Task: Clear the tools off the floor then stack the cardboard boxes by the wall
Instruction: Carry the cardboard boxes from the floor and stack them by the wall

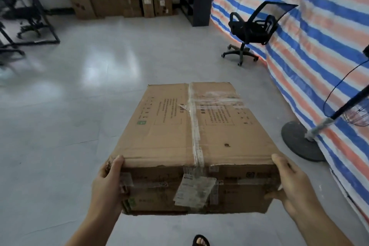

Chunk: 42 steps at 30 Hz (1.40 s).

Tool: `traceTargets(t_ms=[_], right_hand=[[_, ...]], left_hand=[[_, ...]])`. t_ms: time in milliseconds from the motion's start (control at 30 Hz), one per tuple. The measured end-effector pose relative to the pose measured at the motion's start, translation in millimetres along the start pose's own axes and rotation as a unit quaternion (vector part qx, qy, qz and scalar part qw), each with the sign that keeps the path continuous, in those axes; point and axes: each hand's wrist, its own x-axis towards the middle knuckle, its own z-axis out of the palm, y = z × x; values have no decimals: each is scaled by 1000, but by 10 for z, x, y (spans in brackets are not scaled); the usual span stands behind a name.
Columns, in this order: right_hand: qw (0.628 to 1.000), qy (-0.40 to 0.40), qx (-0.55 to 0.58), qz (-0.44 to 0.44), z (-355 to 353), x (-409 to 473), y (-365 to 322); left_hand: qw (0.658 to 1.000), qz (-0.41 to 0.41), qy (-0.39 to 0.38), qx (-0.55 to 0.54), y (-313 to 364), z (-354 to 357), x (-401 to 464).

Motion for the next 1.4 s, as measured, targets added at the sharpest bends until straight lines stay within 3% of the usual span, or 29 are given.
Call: traceTargets(t_ms=[233, 667, 1100, 1400], right_hand=[[999, -50, -15, 1, 1189, 1148, -650], [999, -45, -5, 13, 3889, 2854, -1915], [996, -92, -11, -14, 6416, 4826, -3034], [986, -163, -32, -22, 8376, 6147, -4034]], left_hand=[[999, 6, 27, -19, 496, 718, 1256], [999, 8, 35, -36, 1924, 1688, 4117], [994, 34, 87, -61, 3062, 2836, 6726], [985, 65, 133, -94, 4061, 3533, 8511]])
